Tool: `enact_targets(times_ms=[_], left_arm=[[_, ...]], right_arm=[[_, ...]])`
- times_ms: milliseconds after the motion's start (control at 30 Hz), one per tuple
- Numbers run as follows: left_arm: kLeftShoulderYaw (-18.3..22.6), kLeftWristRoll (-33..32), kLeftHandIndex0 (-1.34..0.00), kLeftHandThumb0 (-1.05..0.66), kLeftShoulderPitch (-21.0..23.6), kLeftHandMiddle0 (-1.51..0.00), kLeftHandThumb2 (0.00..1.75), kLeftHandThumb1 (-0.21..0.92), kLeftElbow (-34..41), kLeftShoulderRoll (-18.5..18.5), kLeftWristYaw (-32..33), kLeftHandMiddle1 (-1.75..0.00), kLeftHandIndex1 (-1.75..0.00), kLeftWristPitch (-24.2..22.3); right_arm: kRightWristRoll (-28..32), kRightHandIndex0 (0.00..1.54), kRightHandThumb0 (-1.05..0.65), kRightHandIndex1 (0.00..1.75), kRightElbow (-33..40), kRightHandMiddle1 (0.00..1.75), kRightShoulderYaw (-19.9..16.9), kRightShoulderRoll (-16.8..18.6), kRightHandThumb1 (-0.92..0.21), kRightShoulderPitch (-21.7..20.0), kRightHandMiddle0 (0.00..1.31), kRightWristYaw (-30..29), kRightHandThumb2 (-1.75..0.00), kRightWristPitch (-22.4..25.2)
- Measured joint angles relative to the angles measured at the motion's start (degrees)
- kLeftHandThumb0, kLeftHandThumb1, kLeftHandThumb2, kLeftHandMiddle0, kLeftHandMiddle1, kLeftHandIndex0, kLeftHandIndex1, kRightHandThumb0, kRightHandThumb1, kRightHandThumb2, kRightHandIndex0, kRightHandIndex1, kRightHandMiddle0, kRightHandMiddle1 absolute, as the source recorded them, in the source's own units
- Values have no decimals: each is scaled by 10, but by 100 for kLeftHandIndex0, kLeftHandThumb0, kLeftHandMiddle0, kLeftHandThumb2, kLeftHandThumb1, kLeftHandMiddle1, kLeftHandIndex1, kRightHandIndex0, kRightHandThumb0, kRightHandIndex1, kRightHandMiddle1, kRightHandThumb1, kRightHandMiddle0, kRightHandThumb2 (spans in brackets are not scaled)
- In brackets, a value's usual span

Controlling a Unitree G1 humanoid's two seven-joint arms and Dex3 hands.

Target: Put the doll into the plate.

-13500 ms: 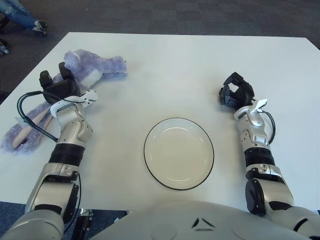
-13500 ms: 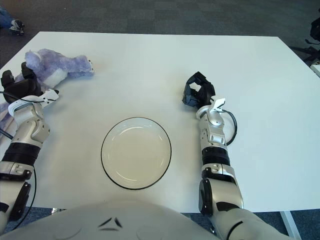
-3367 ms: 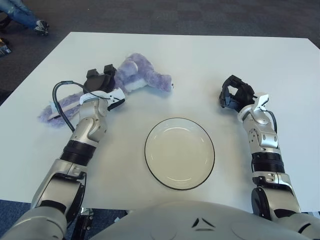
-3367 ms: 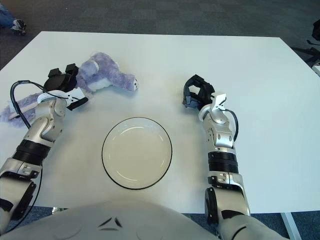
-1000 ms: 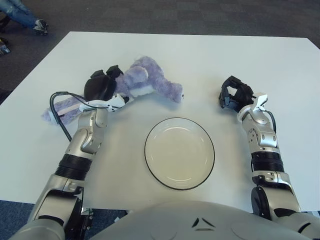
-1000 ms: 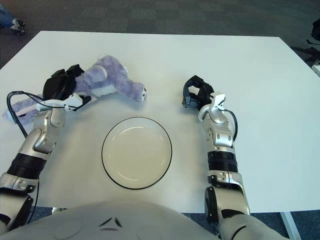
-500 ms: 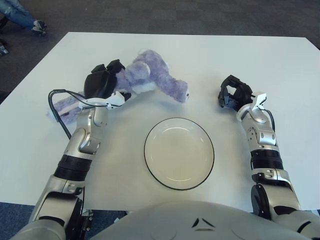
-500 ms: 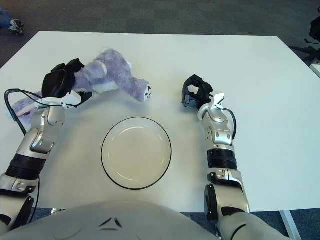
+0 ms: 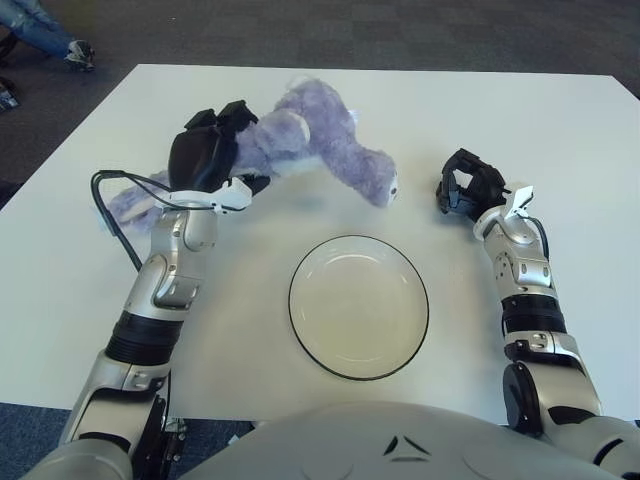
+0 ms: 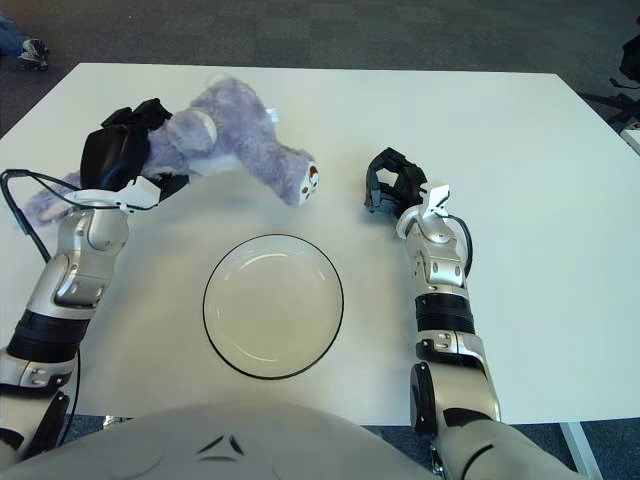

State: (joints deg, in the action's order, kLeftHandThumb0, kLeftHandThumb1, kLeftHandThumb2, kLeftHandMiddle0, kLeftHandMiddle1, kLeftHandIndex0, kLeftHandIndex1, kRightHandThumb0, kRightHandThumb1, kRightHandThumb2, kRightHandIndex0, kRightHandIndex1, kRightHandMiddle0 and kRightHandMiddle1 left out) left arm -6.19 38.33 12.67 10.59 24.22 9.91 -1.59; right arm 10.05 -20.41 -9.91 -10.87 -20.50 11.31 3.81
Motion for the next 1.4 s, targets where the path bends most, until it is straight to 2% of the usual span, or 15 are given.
enact_targets(times_ms=[300,700,967,1400], left_arm=[[1,-12,-110,57,-14,-80,159,9,38,-4,-10,-175,-175,32],[-5,23,-116,59,-50,-83,163,6,74,-25,-2,-175,-175,63],[-6,26,-113,59,-69,-83,164,6,98,-32,-3,-175,-175,78],[-13,23,-107,59,-122,-84,165,5,137,-28,-28,-175,-175,139]], right_arm=[[-1,118,-48,175,-9,175,1,-3,-32,-5,61,3,-131,-6],[-3,119,-48,175,-10,175,3,-7,-31,-5,62,4,-132,-6],[-3,119,-49,175,-10,175,5,-7,-28,-5,64,4,-136,-8],[-3,119,-51,175,-20,175,9,-14,-24,-7,67,20,-140,-19]])
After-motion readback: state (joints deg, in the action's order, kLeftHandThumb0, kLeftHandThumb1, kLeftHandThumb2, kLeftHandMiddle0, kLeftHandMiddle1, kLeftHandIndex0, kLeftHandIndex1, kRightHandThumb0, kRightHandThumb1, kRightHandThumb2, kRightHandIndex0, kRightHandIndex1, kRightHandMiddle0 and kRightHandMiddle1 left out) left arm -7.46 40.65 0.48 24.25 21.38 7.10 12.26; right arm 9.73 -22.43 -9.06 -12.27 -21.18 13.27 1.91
